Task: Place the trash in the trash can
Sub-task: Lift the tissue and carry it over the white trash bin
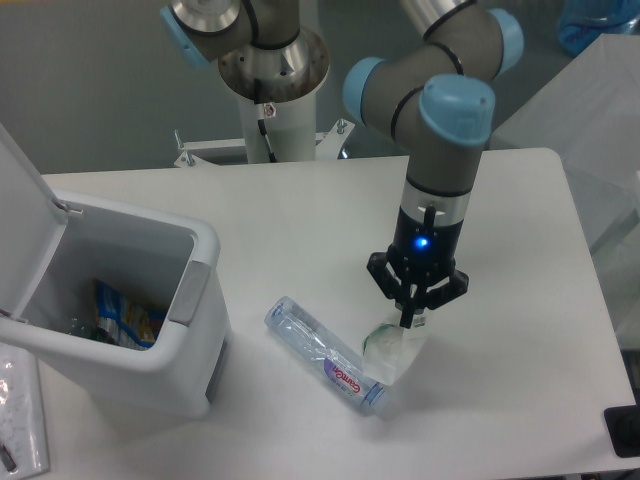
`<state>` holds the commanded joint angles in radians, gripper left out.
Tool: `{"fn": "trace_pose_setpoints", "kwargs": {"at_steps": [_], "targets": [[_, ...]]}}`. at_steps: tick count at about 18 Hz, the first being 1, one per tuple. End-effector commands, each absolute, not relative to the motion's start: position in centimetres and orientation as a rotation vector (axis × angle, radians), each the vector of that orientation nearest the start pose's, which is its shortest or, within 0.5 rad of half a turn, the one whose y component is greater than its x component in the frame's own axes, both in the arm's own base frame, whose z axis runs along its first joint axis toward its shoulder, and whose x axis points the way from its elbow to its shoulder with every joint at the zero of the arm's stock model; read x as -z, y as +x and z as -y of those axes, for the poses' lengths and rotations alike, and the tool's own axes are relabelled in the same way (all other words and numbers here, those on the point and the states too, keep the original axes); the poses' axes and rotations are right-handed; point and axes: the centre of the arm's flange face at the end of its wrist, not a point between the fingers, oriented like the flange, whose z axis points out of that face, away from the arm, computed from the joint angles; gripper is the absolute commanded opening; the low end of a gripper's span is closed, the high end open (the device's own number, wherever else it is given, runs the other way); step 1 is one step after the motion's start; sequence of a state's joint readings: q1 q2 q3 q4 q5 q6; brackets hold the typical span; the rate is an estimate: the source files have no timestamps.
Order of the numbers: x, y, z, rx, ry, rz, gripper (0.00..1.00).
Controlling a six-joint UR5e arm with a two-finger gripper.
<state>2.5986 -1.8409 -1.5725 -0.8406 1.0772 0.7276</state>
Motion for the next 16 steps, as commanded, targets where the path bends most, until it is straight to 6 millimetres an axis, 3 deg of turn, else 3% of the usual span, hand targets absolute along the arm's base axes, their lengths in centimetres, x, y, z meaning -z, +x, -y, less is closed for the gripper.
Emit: {"fn": "trace_pose_setpoints", "kwargs": {"at_steps": [2,6,9,12,16], "targets": [[-46.3,-41.9,-48.5,-0.016,-2.410,0.266,0.00],[-49.7,-37.0,-50.4,0.031,-2.349,0.187,0.00],[-52.2,-34.7,-50.3,0.086,-2.283,0.175,0.00],[-55.3,-31.0,-50.5,0.117,-2.237,0.163,0.00],[-57.8,-27.2,-50.3,0.130,-2.206,0.118,0.00]]}}
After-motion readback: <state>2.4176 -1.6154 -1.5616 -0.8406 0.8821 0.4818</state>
